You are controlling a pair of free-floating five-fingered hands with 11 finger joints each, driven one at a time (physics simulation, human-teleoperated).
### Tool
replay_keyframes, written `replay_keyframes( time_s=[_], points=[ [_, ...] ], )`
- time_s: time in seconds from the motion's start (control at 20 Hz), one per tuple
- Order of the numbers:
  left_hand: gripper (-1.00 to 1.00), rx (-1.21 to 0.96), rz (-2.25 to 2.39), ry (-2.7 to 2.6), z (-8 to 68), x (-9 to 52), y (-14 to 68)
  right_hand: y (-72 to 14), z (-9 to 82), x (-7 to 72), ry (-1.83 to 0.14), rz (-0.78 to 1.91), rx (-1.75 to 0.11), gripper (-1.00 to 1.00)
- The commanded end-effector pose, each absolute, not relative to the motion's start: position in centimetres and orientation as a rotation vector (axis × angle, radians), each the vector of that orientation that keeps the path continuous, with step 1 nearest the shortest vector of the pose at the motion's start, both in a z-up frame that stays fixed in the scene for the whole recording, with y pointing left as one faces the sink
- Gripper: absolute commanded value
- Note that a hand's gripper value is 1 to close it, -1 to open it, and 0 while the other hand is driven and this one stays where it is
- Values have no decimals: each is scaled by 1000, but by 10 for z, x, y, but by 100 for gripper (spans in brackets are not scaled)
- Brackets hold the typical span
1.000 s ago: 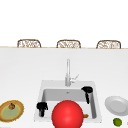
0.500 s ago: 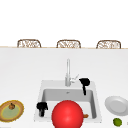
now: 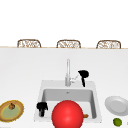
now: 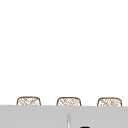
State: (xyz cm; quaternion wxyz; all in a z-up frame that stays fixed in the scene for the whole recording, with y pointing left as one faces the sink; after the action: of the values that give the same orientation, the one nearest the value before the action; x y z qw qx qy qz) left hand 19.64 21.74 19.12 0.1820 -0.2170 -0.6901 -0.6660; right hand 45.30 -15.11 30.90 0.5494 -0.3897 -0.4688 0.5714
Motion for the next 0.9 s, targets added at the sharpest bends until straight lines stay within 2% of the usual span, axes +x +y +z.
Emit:
replay_keyframes(
  time_s=[0.0,0.4,0.85],
  points=[
    [0,-612,-1880,-1948,191,196,217,-143,303,484,-1105,1357,-916,-100],
    [0,-612,-1880,-1948,191,196,217,-122,269,541,-1019,1419,-927,-100],
    [0,-612,-1880,-1948,191,196,217,-112,261,584,-866,1482,-797,-100]
  ],
)
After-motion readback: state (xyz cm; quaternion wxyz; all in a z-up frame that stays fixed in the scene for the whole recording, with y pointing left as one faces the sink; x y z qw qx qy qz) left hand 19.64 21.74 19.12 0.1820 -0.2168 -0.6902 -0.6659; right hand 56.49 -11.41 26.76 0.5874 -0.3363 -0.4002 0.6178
